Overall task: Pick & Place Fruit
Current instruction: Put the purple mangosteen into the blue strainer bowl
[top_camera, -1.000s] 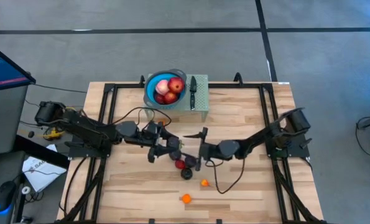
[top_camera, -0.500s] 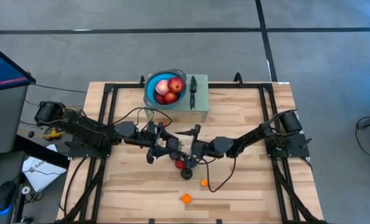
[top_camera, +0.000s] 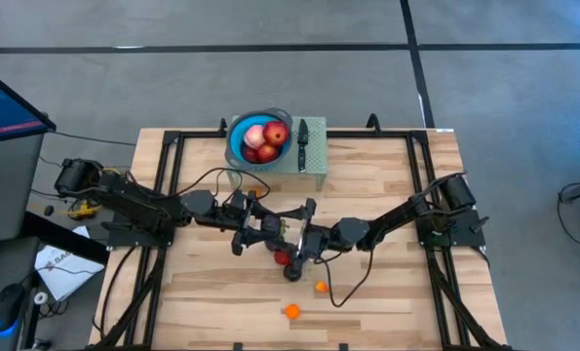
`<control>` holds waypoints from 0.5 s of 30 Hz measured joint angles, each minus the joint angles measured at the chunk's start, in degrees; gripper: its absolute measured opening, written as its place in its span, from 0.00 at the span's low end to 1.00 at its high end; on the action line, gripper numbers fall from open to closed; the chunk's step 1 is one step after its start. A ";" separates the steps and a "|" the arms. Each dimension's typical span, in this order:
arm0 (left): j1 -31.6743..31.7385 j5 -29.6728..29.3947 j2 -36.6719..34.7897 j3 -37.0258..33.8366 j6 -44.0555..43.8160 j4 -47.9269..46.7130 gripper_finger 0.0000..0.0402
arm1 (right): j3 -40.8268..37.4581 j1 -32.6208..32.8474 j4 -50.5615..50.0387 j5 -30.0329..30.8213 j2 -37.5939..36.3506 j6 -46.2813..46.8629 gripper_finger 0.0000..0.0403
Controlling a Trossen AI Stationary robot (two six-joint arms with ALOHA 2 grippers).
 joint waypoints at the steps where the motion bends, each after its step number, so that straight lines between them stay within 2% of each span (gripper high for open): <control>1: 0.00 0.01 0.00 0.00 0.01 -0.02 0.68 | 0.00 0.00 -0.09 0.03 0.00 -0.04 0.85; 7: 0.00 0.19 0.00 0.00 -0.09 -0.06 0.68 | -0.02 -0.07 -2.08 -0.22 0.04 -0.21 0.87; 15: -0.03 0.48 -0.02 -0.01 -0.16 -0.21 0.68 | 3.10 0.31 -4.22 -1.66 0.04 -4.86 0.74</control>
